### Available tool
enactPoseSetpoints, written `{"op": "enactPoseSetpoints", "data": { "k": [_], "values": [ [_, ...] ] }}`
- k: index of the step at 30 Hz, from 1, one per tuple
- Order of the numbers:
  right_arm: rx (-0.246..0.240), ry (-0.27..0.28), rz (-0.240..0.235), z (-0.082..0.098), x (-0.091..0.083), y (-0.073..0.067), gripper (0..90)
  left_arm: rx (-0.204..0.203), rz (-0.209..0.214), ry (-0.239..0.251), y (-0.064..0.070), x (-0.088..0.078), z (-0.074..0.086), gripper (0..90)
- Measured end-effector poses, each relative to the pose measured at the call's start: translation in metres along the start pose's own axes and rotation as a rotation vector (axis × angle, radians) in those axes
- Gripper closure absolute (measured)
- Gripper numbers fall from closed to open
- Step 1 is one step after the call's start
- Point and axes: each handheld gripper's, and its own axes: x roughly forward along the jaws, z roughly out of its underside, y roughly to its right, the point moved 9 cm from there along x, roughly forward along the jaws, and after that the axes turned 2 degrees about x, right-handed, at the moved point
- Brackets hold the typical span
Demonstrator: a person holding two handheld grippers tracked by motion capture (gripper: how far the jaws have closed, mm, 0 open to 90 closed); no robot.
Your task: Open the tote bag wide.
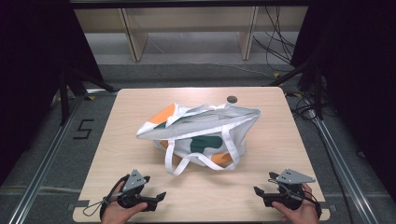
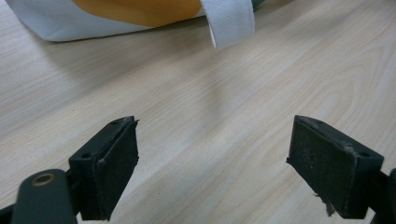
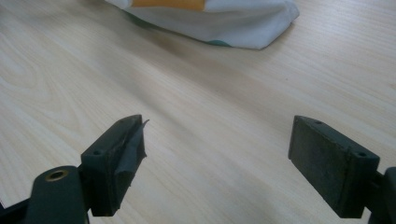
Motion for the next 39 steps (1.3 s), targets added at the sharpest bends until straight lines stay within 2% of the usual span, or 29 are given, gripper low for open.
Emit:
{"op": "enactPoseSetpoints", "data": {
  "k": [3,4,6,9,10,11,12,14,15,16,18,19,20,22,23,24,25,26,28,29,30,31,32,33,34,35,37,38,39],
  "values": [
    [-0.001,0.000,-0.017,0.000,0.001,-0.002,19.5,0.003,-0.004,0.000,-0.001,0.000,0.000,15.4],
    [-0.005,-0.003,-0.003,0.000,0.000,0.000,19.5,-0.014,0.000,0.013,0.001,0.001,-0.001,15.8],
    [-0.009,-0.002,-0.004,0.000,0.000,0.000,19.5,0.006,-0.009,-0.004,-0.001,0.001,0.000,15.9],
    [-0.010,-0.006,-0.005,0.001,0.000,0.000,19.5,0.001,-0.012,0.006,-0.001,0.001,-0.001,15.9],
    [-0.029,0.001,-0.004,0.000,0.000,0.002,19.5,-0.005,-0.005,0.014,0.001,0.001,-0.001,15.9],
    [-0.027,0.011,-0.005,-0.001,0.000,0.002,18.7,0.017,0.000,0.001,-0.001,0.000,-0.001,15.6],
    [-0.031,0.016,-0.014,-0.002,0.001,0.002,17.9,0.015,-0.001,0.001,-0.001,0.000,-0.001,15.6],
    [-0.027,0.009,-0.005,-0.001,0.001,0.001,16.7,0.017,-0.001,0.003,-0.001,0.000,-0.001,15.6],
    [-0.032,0.013,-0.006,-0.002,0.001,0.002,16.4,0.024,-0.013,-0.005,-0.002,0.000,-0.001,15.6],
    [-0.034,0.014,-0.010,-0.002,0.001,0.001,16.4,0.018,0.004,0.005,0.000,0.000,-0.001,15.6],
    [-0.036,0.016,-0.011,-0.003,0.002,0.001,16.4,0.015,0.001,0.005,0.000,0.000,-0.002,15.6],
    [-0.066,0.035,-0.022,-0.005,0.003,0.003,16.4,0.007,0.006,0.002,0.001,0.000,-0.002,15.6],
    [-0.037,0.016,-0.019,-0.004,0.003,0.001,16.4,0.000,0.012,0.009,0.002,0.001,-0.003,15.9],
    [-0.051,0.033,-0.010,-0.007,0.002,0.004,16.4,0.000,0.016,0.022,0.003,0.001,-0.005,18.8],
    [-0.035,0.033,-0.008,-0.008,0.002,0.003,16.6,0.000,0.017,0.012,0.002,0.000,-0.005,21.1],
    [-0.060,0.039,-0.011,-0.010,0.002,0.005,17.6,-0.005,0.022,0.019,0.002,0.000,-0.007,23.0],
    [-0.047,0.026,-0.014,-0.009,0.001,0.004,19.8,-0.005,0.022,0.019,0.002,0.000,-0.007,24.0],
    [-0.073,0.045,-0.011,-0.013,0.002,0.006,22.2,-0.019,0.027,0.029,0.003,0.001,-0.010,27.1],
    [-0.054,0.042,-0.013,-0.015,0.002,0.006,25.6,-0.012,0.035,0.028,0.003,0.000,-0.011,31.7],
    [-0.059,0.033,-0.024,-0.016,0.001,0.006,27.5,0.005,0.035,0.052,0.003,-0.002,-0.016,34.4],
    [-0.069,0.057,-0.025,-0.020,0.002,0.007,30.7,0.033,0.032,0.019,0.001,-0.005,-0.015,37.9],
    [-0.069,0.057,-0.025,-0.020,0.002,0.007,30.7,0.033,0.032,0.019,0.001,-0.005,-0.015,41.7],
    [-0.098,0.075,-0.014,-0.027,-0.002,0.010,35.8,0.019,0.037,0.048,0.004,-0.006,-0.020,47.4],
    [-0.094,0.082,-0.018,-0.029,-0.003,0.009,39.1,0.039,0.040,0.046,0.003,-0.007,-0.021,51.2],
    [-0.091,0.081,-0.029,-0.032,-0.004,0.008,43.0,0.041,0.046,0.057,0.003,-0.008,-0.023,56.4],
    [-0.070,0.086,-0.033,-0.034,-0.006,0.005,44.1,0.065,0.049,0.067,0.002,-0.010,-0.027,61.7],
    [-0.100,0.118,-0.031,-0.043,-0.007,0.006,50.9,0.064,0.051,0.075,0.001,-0.011,-0.030,70.2],
    [-0.100,0.125,-0.039,-0.046,-0.008,0.005,54.2,0.048,0.054,0.107,-0.002,-0.012,-0.039,74.5],
    [-0.100,0.132,-0.049,-0.051,-0.008,0.003,57.6,0.075,0.056,0.103,-0.005,-0.012,-0.043,77.6]
  ]
}}
